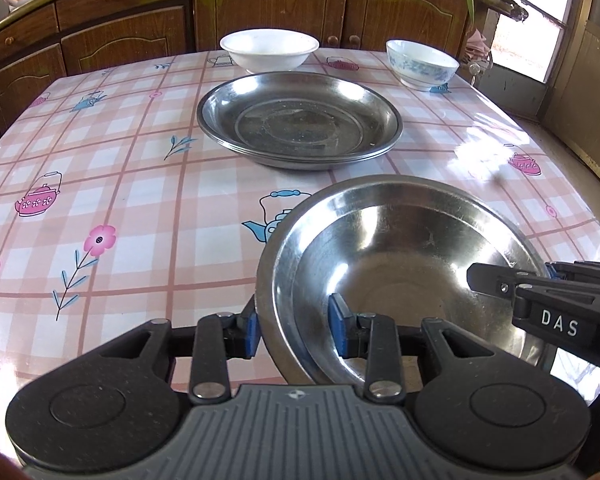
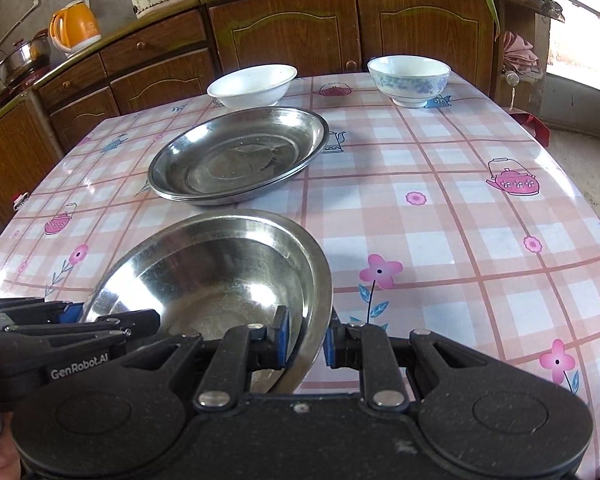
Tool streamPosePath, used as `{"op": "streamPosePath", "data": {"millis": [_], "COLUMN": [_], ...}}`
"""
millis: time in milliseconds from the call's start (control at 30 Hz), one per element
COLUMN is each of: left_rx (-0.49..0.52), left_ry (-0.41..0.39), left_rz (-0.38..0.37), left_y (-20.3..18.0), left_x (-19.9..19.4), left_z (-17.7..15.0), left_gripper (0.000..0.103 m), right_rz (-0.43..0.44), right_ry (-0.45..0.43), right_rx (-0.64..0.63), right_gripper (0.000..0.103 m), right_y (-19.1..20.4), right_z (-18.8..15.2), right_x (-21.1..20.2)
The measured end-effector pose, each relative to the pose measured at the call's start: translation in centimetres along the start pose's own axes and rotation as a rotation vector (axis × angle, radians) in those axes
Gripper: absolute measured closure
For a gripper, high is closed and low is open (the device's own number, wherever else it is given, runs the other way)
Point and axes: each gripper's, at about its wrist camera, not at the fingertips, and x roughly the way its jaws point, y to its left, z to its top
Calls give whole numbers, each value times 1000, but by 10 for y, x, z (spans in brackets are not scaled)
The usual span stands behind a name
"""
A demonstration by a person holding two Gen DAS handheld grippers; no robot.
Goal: Organize plates and bowls
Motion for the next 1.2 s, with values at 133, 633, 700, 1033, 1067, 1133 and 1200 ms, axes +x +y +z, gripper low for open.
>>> {"op": "streamPosePath", "data": {"millis": [133,633,700,1033,1067,1133,1200], "left_rx": [8,-33,-41,-69,-70,-65,-63], "left_ry": [-4,-19,-22,-47,-53,-60,-69], "left_rz": [-4,-13,-10,34,38,44,52], "left_y": [-2,7,9,23,24,25,27], "left_x": [0,-7,-9,-20,-21,-23,-26], "left_z": [-1,2,4,19,22,26,30], "left_gripper": [66,47,45,40,40,39,38], "right_rz": [0,-35,-46,-36,-32,-24,-18], "right_ry": [4,-17,-26,-80,-84,-94,-104], "right_rx": [0,3,8,10,7,-4,-12], "right_gripper": [79,64,64,64,64,64,63], "right_y": [-1,-6,-8,-10,-9,-6,-4], "right_z": [-1,4,6,25,27,32,38], "right_x": [1,-6,-9,-21,-21,-22,-24]}}
